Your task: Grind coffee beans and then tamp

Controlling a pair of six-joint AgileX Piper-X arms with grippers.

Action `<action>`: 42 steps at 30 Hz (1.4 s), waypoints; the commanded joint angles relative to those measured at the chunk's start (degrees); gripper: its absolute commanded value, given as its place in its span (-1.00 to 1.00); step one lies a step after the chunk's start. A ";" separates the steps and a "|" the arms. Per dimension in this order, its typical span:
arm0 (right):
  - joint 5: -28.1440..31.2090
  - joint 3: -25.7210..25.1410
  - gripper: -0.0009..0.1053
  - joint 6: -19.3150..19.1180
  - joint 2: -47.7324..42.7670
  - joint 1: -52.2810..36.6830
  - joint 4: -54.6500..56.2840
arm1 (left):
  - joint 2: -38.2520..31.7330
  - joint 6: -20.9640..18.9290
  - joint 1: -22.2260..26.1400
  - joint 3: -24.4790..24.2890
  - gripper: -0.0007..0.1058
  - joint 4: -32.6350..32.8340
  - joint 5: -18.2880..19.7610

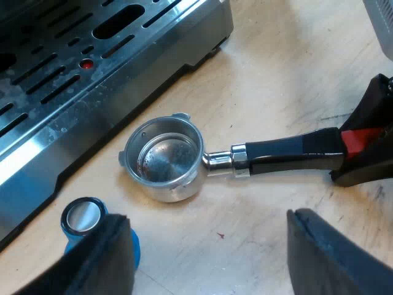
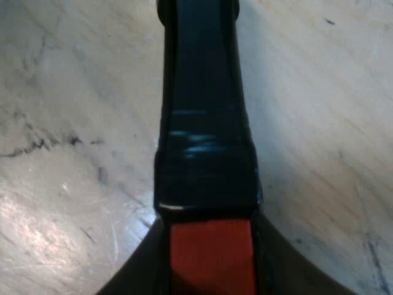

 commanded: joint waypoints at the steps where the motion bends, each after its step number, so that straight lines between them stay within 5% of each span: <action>1: -2.18 -0.42 -0.98 0.13 -0.73 -0.09 2.46 | -0.08 -0.01 -0.23 0.09 0.07 -0.32 -0.12; 10: -3.73 -0.42 -0.91 0.40 -0.73 -0.09 5.39 | -0.08 -0.01 -0.23 0.09 0.07 -0.32 -0.12; 16: -4.24 -0.42 -0.10 1.90 -0.73 -0.09 5.68 | -0.08 -0.01 -0.23 0.09 0.07 -0.32 -0.12; 18: -4.18 -0.42 0.02 2.11 -0.73 -0.09 5.68 | -0.08 -0.01 -0.23 0.09 0.07 -0.32 -0.12; 28: -4.23 -1.05 0.00 5.76 -1.17 -0.09 13.31 | -0.08 -0.01 -0.23 -0.07 0.07 -1.23 -0.12; 42: -3.52 -9.84 0.00 5.94 -7.50 -0.09 31.62 | -0.08 -0.93 -0.23 -2.88 0.07 0.71 1.20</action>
